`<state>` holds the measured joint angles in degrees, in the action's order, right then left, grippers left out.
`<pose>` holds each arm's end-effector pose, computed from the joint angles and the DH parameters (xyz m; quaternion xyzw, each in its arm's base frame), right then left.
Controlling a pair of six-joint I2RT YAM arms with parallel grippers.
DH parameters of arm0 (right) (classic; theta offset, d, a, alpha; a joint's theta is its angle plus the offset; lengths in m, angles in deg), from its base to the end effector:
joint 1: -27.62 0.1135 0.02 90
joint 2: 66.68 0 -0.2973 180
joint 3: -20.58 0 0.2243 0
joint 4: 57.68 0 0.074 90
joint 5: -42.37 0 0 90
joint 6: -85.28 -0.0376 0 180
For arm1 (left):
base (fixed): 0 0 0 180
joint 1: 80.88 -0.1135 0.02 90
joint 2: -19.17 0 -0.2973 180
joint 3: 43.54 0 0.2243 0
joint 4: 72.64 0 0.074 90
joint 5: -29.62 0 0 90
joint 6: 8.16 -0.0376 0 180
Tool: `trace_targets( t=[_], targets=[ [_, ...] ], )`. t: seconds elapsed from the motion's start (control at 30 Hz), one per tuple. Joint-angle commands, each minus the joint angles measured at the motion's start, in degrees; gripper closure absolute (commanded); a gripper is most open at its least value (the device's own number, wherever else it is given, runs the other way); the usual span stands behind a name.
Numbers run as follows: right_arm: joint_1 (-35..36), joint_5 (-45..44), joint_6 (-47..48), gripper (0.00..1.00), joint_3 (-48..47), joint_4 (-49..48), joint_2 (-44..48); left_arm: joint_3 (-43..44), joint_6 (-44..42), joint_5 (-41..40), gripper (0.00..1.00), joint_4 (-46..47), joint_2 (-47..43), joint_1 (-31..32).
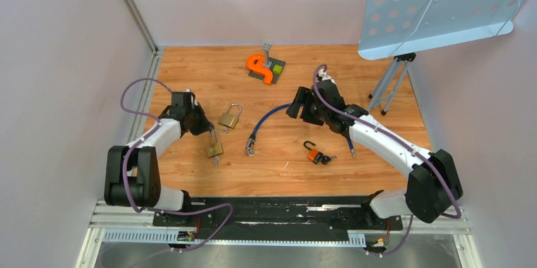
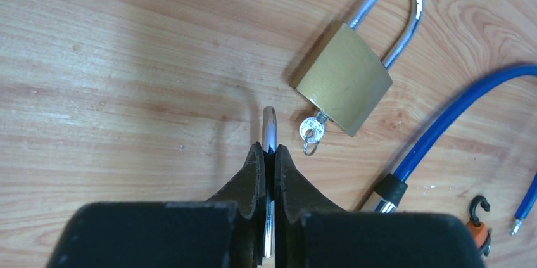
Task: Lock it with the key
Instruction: Pick up the lock from the center of the board.
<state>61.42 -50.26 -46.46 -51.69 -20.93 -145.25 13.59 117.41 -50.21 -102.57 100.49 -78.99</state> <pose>0.2216 0.1463 0.3041 0.0726 0.9142 0.2273 0.3277 0.2444 -0.0147 0.2255 -0.2484 0.9149 -0.1784 0.2635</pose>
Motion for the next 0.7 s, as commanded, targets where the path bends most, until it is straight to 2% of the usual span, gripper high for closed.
trace_targets(
  t=[0.0,0.23,0.47,0.57,0.67],
  targets=[
    [1.6,5.5,5.5,0.29,-3.9,-5.9,-0.8,0.6,-3.3,4.2,1.00,1.3,-5.8,-0.1],
    [3.2,11.6,8.4,0.28,-4.3,-10.8,-2.2,-0.1,-5.2,10.3,1.00,2.2,-13.8,-0.2],
    [4.4,32.7,15.4,0.28,-1.6,-28.8,-7.5,-3.4,-7.8,18.7,1.00,8.0,-17.0,0.0],
    [4.7,41.2,17.6,0.31,-5.2,-30.6,-13.6,-3.5,-9.2,22.6,1.00,10.1,-16.8,0.3],
    [5.8,46.2,18.3,0.40,-10.0,-30.6,-20.2,-2.4,-11.1,24.9,1.00,10.5,-17.4,0.6]
  ],
)
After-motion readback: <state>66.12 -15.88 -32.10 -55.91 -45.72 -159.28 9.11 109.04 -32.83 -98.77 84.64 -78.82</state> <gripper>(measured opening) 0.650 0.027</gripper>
